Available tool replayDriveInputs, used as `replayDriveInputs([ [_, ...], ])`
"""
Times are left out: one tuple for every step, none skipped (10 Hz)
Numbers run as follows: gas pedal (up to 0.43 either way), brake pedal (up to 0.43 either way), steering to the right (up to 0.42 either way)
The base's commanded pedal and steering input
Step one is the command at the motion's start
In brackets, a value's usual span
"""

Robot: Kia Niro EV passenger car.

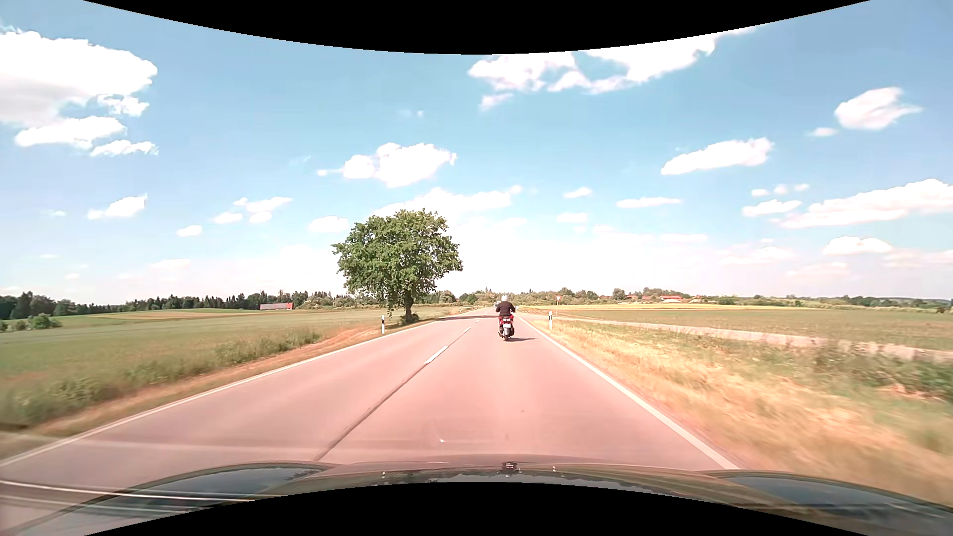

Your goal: Follow the waypoints while adhering to traffic rules and regulations

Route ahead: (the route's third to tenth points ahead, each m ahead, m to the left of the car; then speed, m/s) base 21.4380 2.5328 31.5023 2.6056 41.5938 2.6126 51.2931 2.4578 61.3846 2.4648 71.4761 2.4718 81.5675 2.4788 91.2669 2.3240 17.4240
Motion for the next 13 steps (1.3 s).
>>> replayDriveInputs([
  [0.299, 0.012, -0.002],
  [0.311, 0.012, -0.002],
  [0.311, 0.012, -0.002],
  [0.311, 0.012, -0.002],
  [0.311, 0.012, -0.003],
  [0.311, 0.012, -0.003],
  [0.311, 0.012, -0.002],
  [0.311, 0.012, -0.003],
  [0.311, 0.012, -0.003],
  [0.311, 0.012, -0.004],
  [0.311, 0.012, -0.004],
  [0.311, 0.012, -0.004],
  [0.311, 0.012, -0.004],
])
